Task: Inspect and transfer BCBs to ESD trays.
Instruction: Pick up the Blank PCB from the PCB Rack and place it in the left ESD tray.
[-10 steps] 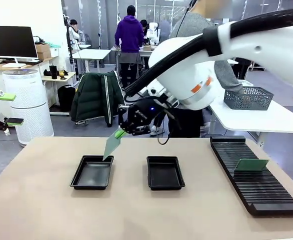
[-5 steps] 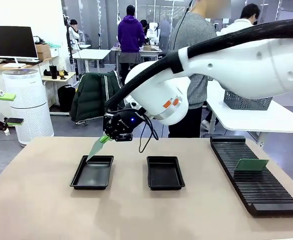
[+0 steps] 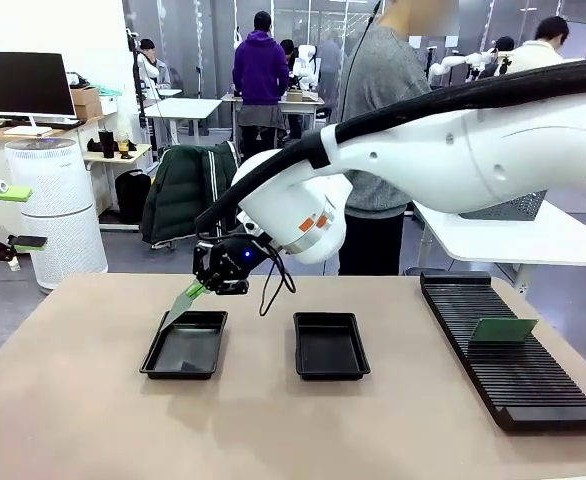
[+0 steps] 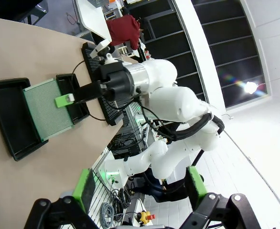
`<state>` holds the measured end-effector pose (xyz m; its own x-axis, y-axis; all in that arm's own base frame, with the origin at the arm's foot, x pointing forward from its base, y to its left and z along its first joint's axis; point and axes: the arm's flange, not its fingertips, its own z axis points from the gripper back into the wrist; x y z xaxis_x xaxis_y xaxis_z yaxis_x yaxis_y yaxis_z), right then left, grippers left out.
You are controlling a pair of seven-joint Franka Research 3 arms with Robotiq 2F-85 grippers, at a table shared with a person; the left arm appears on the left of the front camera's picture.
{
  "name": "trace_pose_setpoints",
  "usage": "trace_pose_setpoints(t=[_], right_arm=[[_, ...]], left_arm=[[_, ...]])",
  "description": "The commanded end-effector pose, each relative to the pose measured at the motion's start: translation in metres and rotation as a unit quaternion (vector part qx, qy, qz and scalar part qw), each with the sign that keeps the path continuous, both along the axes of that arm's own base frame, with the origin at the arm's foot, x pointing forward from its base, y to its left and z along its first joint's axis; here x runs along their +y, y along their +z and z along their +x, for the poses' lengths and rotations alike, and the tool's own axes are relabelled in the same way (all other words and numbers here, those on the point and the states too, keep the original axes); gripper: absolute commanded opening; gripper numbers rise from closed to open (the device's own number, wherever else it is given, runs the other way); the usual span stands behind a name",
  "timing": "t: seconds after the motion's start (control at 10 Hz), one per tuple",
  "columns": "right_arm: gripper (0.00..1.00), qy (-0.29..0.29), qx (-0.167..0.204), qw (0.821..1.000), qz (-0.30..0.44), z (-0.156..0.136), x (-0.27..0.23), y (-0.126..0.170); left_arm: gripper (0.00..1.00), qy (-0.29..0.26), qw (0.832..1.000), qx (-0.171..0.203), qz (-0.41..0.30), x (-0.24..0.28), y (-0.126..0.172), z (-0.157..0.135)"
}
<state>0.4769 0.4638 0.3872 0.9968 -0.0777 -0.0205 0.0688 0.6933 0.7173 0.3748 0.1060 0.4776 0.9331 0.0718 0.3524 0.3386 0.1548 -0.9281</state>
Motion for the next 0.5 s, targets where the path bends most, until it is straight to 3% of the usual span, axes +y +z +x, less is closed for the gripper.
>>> trace_pose_setpoints(t=[0.0,0.4], right_arm=[[0.02,-0.008,-0.015,1.0,-0.004,0.006,0.011,-0.011],[0.02,-0.016,-0.005,1.0,-0.019,0.009,0.016,-0.035]], left_arm=[[1.0,0.001,1.0,-0.001,-0.001,0.001,0.001,-0.001],[1.0,0.001,1.0,-0.001,-0.001,0.001,0.001,-0.001]])
